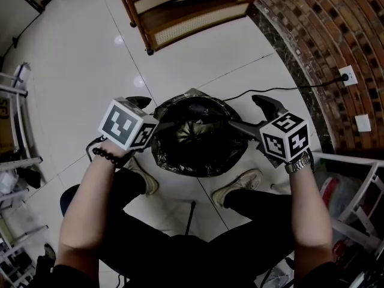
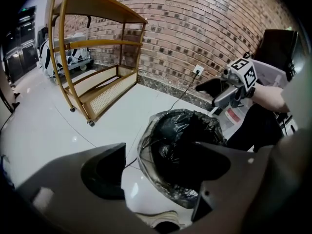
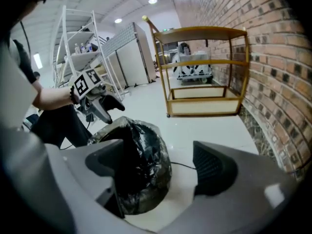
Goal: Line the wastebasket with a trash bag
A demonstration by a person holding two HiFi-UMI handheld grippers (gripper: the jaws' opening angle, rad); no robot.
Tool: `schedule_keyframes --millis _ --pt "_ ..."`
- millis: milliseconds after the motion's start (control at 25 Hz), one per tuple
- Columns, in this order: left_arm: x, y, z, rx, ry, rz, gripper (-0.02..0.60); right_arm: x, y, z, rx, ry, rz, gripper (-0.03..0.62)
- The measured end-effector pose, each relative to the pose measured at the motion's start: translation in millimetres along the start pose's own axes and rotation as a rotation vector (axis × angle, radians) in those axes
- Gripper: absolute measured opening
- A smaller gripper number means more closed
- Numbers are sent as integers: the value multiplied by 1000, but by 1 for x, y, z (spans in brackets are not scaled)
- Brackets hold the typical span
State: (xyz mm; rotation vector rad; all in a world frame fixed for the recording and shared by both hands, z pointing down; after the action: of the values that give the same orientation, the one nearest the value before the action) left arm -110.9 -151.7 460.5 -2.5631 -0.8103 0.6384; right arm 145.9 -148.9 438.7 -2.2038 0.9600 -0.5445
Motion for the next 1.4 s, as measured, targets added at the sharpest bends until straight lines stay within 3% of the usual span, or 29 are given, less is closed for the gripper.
schedule_keyframes --millis 160,320,400,560,680,880,960,1040,1240,1400 --pt "2 -9 -11 -43 -5 -6 416 -20 -5 -8 -62 5 113 430" --pt "1 -11 -12 -51 -2 -9 416 -34 -8 -15 -74 24 139 401" --pt "0 -9 -9 -39 1 -7 416 -44 -7 -17 -71 32 158 353" --pt "4 -5 -7 -24 -5 -16 416 -70 -3 -28 -95 88 198 195" --pt "9 -3 -7 -19 -12 -28 416 -90 -3 -51 -177 136 237 84" --pt "12 0 -4 -3 -17 -30 416 -104 -27 -102 -429 165 204 44" --pt "11 0 -3 0 -19 -30 416 -103 -32 -118 -479 132 158 44" --pt "10 0 -2 1 -20 -29 416 -93 -29 -129 -465 39 148 44" --pt "5 0 0 7 -19 -28 416 -69 -4 -115 -284 -209 127 44" --pt "3 -5 -5 -8 -28 -26 416 -59 22 -92 -162 -291 208 68"
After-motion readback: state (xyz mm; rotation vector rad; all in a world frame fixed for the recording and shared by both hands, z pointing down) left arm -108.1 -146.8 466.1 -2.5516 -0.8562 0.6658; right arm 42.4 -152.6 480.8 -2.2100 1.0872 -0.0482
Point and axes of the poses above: the fingertips, and each gripper's own axes: z backward along the fingers, x to its right, y out of its top, the point moved 6 cm from there along z, backward along the fingers, and after that the axes turned 6 degrees about z, right-handed, at the moved point
